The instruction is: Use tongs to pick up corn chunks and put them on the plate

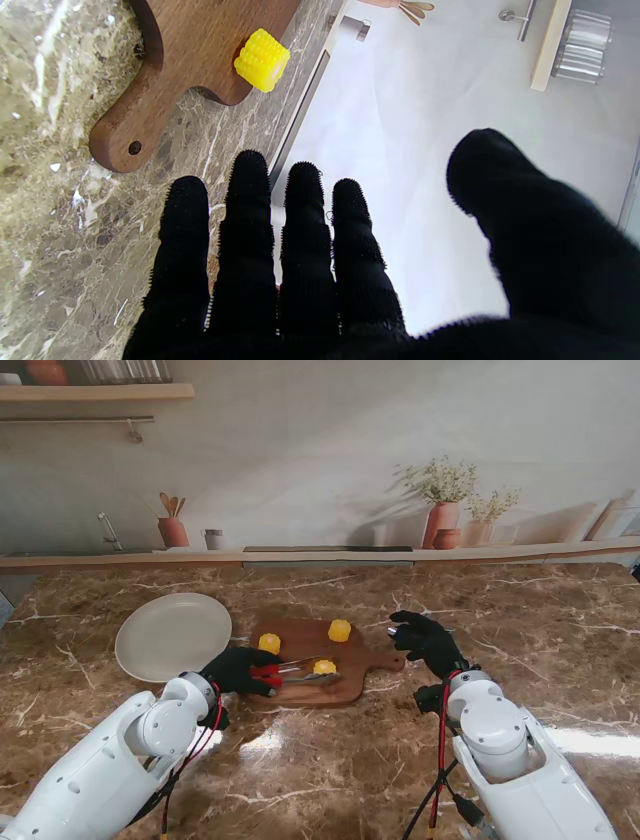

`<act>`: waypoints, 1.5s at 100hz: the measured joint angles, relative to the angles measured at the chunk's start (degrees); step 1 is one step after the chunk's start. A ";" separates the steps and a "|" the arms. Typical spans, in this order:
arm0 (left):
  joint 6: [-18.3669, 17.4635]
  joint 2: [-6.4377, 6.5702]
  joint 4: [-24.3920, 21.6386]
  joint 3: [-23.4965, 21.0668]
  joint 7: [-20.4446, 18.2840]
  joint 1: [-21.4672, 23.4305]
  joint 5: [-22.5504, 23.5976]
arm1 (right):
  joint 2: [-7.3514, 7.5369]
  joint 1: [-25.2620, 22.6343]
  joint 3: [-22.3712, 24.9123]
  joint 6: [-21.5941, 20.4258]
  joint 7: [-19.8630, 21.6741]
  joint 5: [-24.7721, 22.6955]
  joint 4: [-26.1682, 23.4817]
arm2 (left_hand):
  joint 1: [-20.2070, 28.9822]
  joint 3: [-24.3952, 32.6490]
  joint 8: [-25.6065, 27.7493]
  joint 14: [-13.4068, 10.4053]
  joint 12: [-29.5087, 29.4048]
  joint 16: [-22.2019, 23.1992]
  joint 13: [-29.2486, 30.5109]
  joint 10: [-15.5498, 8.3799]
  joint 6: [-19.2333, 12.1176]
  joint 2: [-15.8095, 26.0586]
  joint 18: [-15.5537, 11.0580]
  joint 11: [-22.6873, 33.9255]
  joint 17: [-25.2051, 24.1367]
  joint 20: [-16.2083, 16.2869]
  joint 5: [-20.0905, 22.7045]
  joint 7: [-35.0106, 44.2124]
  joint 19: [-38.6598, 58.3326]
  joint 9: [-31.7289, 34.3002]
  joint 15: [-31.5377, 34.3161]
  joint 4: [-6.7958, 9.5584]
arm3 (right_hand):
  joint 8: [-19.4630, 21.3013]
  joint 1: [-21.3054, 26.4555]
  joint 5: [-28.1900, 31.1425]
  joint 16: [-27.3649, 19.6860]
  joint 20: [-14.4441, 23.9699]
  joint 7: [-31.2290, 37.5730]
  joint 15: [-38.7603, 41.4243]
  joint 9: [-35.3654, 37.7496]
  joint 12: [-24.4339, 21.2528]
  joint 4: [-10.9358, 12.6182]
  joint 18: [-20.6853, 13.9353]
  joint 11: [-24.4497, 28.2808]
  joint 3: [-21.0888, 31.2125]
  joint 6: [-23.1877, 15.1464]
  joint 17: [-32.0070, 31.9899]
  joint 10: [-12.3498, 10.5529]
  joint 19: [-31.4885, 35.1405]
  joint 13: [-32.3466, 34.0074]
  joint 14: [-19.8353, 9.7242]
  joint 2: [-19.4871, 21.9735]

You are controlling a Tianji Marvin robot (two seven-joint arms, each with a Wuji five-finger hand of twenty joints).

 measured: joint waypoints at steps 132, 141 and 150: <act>8.91 -1.35 -9.00 -28.12 9.16 13.08 7.82 | -0.01 1.09 -1.14 0.56 1.01 1.30 0.63 | 4.48 -4.18 -5.30 0.11 3.43 2.04 -2.20 4.56 7.80 0.55 -0.19 -0.43 -3.77 4.91 4.81 -0.08 0.00 0.04 2.23 -0.07 | 0.00 -1.95 0.00 0.13 1.36 0.00 0.14 0.00 0.64 0.00 0.04 0.01 0.68 -0.71 -0.68 0.00 -1.54 0.00 0.00 1.87; 9.41 -1.16 -7.46 -28.34 9.44 12.88 8.43 | -0.01 1.16 -1.20 0.72 1.16 1.28 0.62 | 4.48 -4.19 -5.30 0.11 3.44 2.05 -2.20 4.57 7.81 0.55 -0.31 -0.43 -3.85 5.05 4.81 -0.08 0.00 0.04 2.23 -0.07 | 0.00 -1.95 0.00 0.13 1.36 0.00 0.14 0.00 0.64 0.00 0.04 0.01 0.68 -0.71 -0.68 0.00 -1.54 0.00 0.00 1.87; 9.75 -1.01 -6.44 -28.38 9.47 12.72 8.93 | 0.05 1.12 -1.15 0.81 1.77 1.14 0.51 | 0.47 0.52 -5.20 0.11 3.36 1.87 -2.21 4.55 7.82 -1.28 -0.93 -0.43 -3.80 5.06 4.85 -2.22 0.00 0.04 2.23 -0.07 | 0.00 -1.95 0.00 0.13 1.36 0.00 0.14 0.00 0.64 0.00 0.04 0.01 0.68 -0.74 -0.70 0.00 -2.22 0.00 0.00 1.87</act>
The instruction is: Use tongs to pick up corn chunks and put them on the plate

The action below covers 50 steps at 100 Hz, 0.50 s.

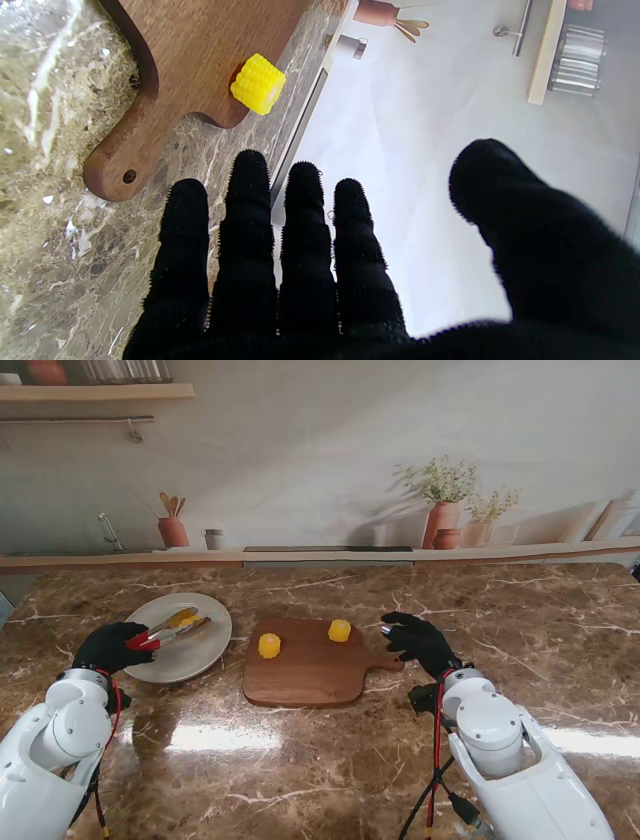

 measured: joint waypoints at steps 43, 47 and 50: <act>0.03 0.95 -3.74 2.51 -4.46 -1.13 -2.92 | 0.10 -1.02 1.12 0.36 -0.06 -0.32 -0.70 | -6.89 8.76 0.24 0.00 -5.08 -1.42 0.00 0.33 1.03 -1.72 -0.60 5.08 1.28 -0.12 0.04 -4.92 -0.60 -2.93 0.00 0.00 | -0.01 0.00 0.00 0.01 0.01 0.00 0.00 0.00 0.00 0.00 0.00 0.00 0.00 -0.05 -0.38 0.00 -0.04 0.00 0.00 0.00; 0.06 1.27 -4.58 3.74 -5.76 -1.54 -3.16 | 0.10 -1.04 1.22 0.32 -0.06 -0.51 -0.65 | -6.89 8.76 0.24 0.00 -5.10 -1.47 0.00 0.33 1.03 -1.72 -0.60 5.13 1.29 -0.13 0.04 -4.93 -0.60 -2.94 0.00 0.00 | -0.01 0.00 0.00 0.01 0.01 0.00 0.00 0.00 0.00 0.00 0.00 0.00 0.00 -0.14 -0.38 0.00 -0.04 0.00 0.00 0.00; 0.11 1.45 -4.94 4.88 -6.40 -2.06 -3.33 | 0.10 -1.05 1.29 0.25 -0.06 -0.71 -0.58 | -6.89 8.76 0.24 0.00 -5.13 -1.55 0.00 0.33 1.04 -1.72 -0.60 5.14 1.30 -0.13 0.04 -4.94 -0.60 -2.94 0.00 0.00 | -0.01 0.00 0.00 0.01 0.01 0.00 0.00 0.00 0.00 0.00 0.00 0.00 0.00 -0.21 -0.38 0.00 -0.05 -0.01 0.00 0.00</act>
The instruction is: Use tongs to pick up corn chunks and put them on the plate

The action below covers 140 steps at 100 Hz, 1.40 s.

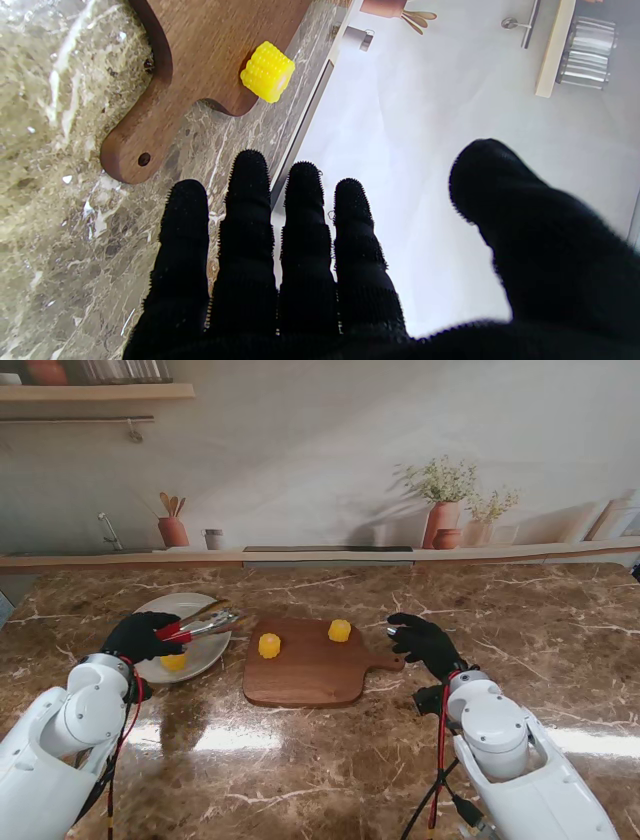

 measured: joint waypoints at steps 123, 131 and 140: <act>6.50 -4.76 18.40 36.41 0.38 -27.62 -10.07 | 0.16 -0.90 1.76 -2.28 -0.48 -0.58 1.36 | -1.30 3.10 -0.68 0.00 -2.97 -0.08 0.00 0.26 1.36 0.00 -0.37 2.61 1.95 -0.67 -1.99 -4.23 -0.01 -3.83 -0.03 0.00 | -0.53 0.00 0.00 0.52 0.02 0.00 0.00 0.00 0.01 0.00 0.02 0.00 0.00 -0.39 -0.19 0.00 -0.69 0.00 0.00 0.00; 6.83 -5.54 20.31 38.08 2.38 -28.69 -10.77 | 0.16 -0.89 1.72 -2.29 -0.42 -0.43 1.45 | -1.30 3.10 -0.68 0.00 -2.97 -0.08 0.00 0.25 1.36 0.00 -0.37 2.61 1.94 -0.68 -1.99 -4.23 -0.01 -3.83 -0.03 0.00 | -0.53 0.00 0.00 0.52 0.02 0.00 0.00 0.00 0.01 0.00 0.02 0.00 0.00 -0.39 -0.19 0.00 -0.69 0.00 0.00 0.00; 6.92 -6.22 21.22 38.55 2.39 -29.20 -11.04 | 0.16 -0.89 1.71 -2.29 -0.40 -0.25 1.55 | -1.30 3.10 -0.68 0.00 -2.70 -0.08 0.00 0.26 1.36 0.00 -0.38 2.61 1.94 -0.68 -1.99 -4.23 -0.01 -3.83 -0.03 0.00 | -0.53 0.00 0.00 0.52 0.02 0.00 0.00 0.00 0.01 0.00 0.02 0.00 0.00 -0.39 -0.19 0.00 -0.69 0.00 0.00 0.00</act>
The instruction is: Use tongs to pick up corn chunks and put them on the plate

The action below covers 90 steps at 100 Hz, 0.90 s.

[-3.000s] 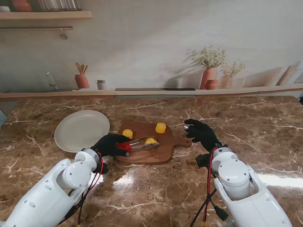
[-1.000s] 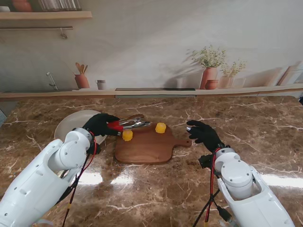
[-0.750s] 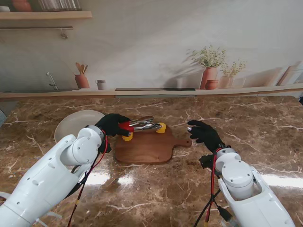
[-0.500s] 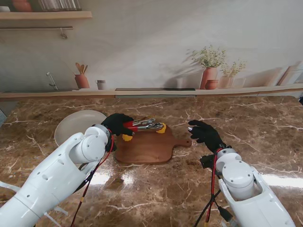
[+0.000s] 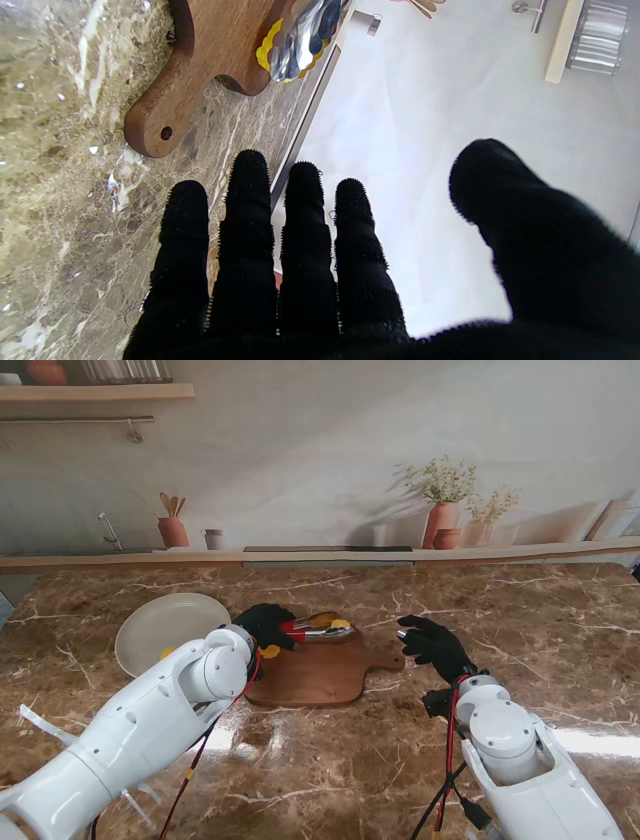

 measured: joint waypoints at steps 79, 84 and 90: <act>-1.55 -2.25 3.15 -0.15 5.20 -0.03 0.71 | -0.09 -0.20 0.11 0.06 0.03 1.01 0.07 | 9.25 -11.09 2.72 0.23 10.19 2.43 -0.08 -0.86 -2.75 1.65 -0.04 -5.04 -1.92 2.21 3.00 11.53 0.66 5.20 2.31 -0.08 | -0.06 0.00 0.00 0.45 0.01 0.00 0.21 0.00 0.00 0.00 0.01 0.00 0.01 0.00 0.00 0.00 0.00 0.00 0.00 0.57; -1.78 -2.17 2.68 -0.91 5.59 0.51 0.96 | -0.09 -0.20 0.10 0.06 0.06 1.07 0.07 | 9.25 -11.09 2.72 0.24 10.63 2.44 -0.08 -0.85 -2.70 1.63 -0.04 -5.04 -1.93 2.32 3.04 11.53 0.71 5.21 2.33 -0.08 | -0.06 0.00 0.00 0.46 0.01 0.00 0.56 0.00 0.00 0.00 0.01 0.00 0.01 0.00 0.00 0.00 0.00 0.00 0.00 0.59; -1.77 -2.06 1.55 -2.42 5.89 1.51 1.11 | -0.08 -0.24 0.09 0.05 0.06 1.08 -0.01 | 9.25 -11.09 2.72 0.24 10.66 2.44 -0.08 -0.79 -2.58 1.62 -0.04 -5.04 -1.93 2.68 3.37 11.53 0.71 5.24 2.38 -0.09 | -0.06 0.00 0.00 0.47 0.01 0.00 0.58 0.00 0.00 0.00 0.01 0.00 0.01 -0.01 0.00 0.00 0.00 0.00 0.00 0.61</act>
